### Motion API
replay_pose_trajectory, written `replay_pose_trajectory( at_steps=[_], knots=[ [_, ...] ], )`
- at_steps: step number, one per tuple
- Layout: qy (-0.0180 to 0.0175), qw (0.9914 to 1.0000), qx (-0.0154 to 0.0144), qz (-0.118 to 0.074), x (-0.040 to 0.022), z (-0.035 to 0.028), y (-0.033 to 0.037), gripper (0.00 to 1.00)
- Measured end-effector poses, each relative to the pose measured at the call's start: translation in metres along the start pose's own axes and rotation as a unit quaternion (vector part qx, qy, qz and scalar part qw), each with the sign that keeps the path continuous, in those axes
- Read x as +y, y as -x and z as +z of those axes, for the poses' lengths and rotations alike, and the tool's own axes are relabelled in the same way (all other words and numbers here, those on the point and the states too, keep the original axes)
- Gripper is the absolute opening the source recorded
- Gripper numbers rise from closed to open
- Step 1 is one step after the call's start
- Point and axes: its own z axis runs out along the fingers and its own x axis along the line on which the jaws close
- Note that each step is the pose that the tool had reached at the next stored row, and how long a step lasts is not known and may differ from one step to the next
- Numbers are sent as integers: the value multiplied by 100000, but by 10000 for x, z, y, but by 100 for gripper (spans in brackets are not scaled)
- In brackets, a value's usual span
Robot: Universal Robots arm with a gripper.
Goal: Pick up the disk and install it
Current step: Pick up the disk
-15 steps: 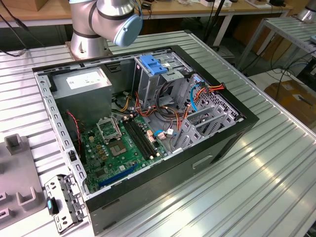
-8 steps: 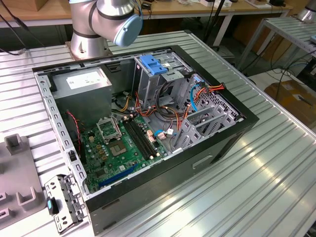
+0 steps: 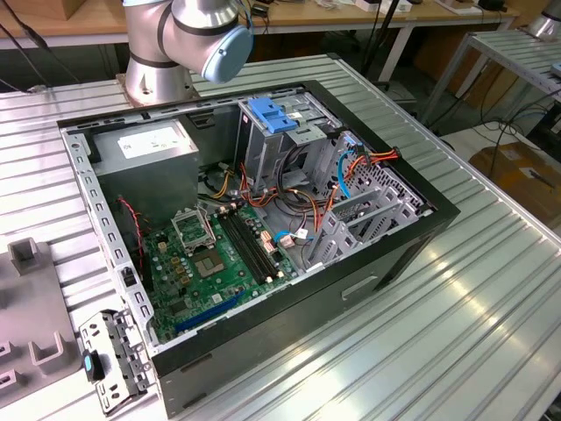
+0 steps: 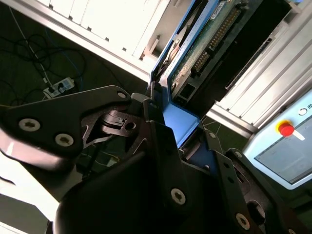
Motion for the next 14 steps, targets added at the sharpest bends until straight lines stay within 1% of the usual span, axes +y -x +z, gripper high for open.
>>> replay_pose_trajectory(
  at_steps=[4,11,14],
  knots=[
    [-1,100000,1,3,0,-58,1,37],
    [1,100000,2,1,0,-128,1,37],
    [1,100000,-1,0,0,-178,2,37]
  ],
)
